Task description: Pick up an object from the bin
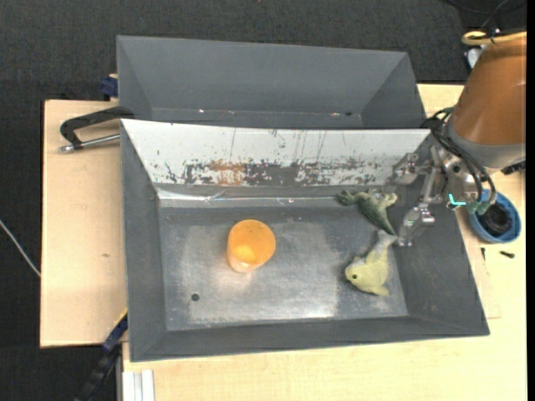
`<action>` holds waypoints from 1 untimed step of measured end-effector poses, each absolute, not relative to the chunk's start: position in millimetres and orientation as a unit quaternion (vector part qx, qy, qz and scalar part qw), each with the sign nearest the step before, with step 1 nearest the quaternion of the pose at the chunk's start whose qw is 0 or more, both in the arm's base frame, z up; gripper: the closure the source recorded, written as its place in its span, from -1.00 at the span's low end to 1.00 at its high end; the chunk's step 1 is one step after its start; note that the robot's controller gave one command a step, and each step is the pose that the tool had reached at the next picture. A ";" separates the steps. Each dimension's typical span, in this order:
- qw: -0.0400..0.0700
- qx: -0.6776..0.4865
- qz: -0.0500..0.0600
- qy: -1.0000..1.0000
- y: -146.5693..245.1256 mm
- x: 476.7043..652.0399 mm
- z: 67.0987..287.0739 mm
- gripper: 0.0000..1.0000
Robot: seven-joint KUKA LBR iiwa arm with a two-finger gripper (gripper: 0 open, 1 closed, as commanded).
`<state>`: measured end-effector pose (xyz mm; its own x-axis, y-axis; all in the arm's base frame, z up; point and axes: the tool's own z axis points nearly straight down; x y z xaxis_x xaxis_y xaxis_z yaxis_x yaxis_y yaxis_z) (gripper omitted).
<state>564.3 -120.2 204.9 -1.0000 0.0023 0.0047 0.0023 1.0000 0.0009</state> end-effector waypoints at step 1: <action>-0.001 0.203 -0.001 -0.979 -121.1 512.1 69.9 -1.00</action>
Offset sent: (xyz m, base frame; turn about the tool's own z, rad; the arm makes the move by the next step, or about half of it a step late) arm -0.0531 -0.0021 -0.1349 -0.4134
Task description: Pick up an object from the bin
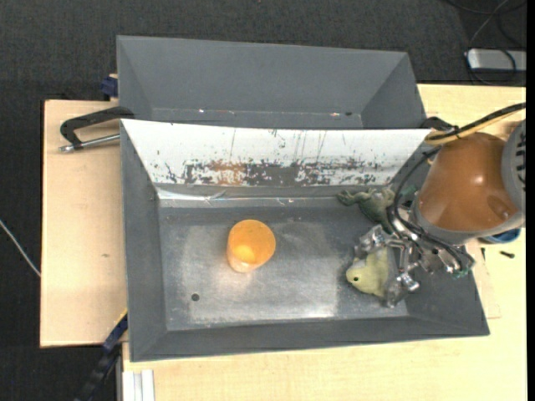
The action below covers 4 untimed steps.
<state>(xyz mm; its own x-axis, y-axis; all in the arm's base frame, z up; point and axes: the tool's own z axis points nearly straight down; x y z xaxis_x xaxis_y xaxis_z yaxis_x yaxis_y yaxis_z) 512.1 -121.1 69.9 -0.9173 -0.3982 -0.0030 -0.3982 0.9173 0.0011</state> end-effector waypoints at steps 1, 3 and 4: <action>0.001 -0.293 0.000 0.956 -102.5 498.7 101.2 -1.00; 0.003 -0.667 0.001 0.745 -112.6 513.5 70.1 -1.00; 0.002 -0.667 0.000 0.745 -110.9 514.1 70.4 -1.00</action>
Offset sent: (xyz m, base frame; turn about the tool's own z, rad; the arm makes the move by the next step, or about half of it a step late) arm -0.0146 0.0176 0.0301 -0.1854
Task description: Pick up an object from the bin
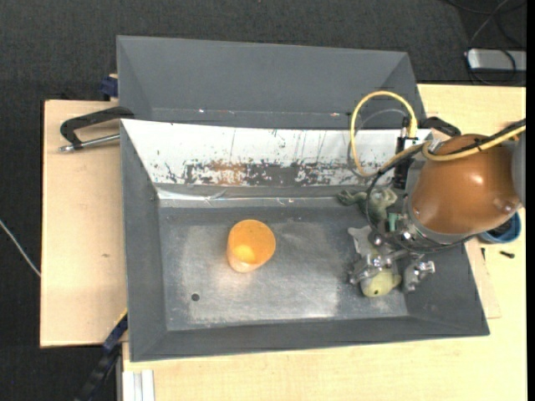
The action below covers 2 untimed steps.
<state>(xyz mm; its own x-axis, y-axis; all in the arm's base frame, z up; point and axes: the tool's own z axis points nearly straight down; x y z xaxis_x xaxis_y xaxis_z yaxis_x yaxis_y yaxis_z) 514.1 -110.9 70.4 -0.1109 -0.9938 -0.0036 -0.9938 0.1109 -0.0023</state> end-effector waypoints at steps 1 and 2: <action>0.003 -0.666 0.000 0.746 -110.6 515.0 71.3 1.00; 0.004 -0.665 -0.004 0.747 -109.7 517.7 169.9 1.00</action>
Offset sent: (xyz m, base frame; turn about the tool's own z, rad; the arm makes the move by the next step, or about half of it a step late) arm 0.0000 0.0000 0.0000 0.0000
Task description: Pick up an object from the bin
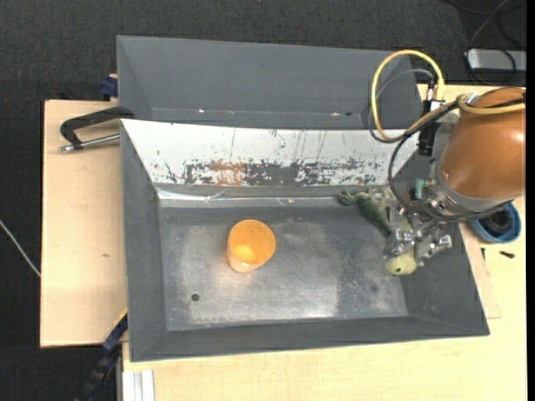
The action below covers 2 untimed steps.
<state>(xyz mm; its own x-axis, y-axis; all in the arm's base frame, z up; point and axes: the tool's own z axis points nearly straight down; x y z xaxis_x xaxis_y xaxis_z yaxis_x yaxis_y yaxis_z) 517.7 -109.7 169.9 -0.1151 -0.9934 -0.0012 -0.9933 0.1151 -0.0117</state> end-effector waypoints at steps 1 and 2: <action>0.003 -0.664 -0.001 0.748 -108.8 518.8 173.8 1.00; 0.003 -0.663 -0.001 0.749 -107.6 519.8 177.0 1.00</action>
Offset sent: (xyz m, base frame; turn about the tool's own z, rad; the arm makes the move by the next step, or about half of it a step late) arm 0.0000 0.0001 0.0030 0.0000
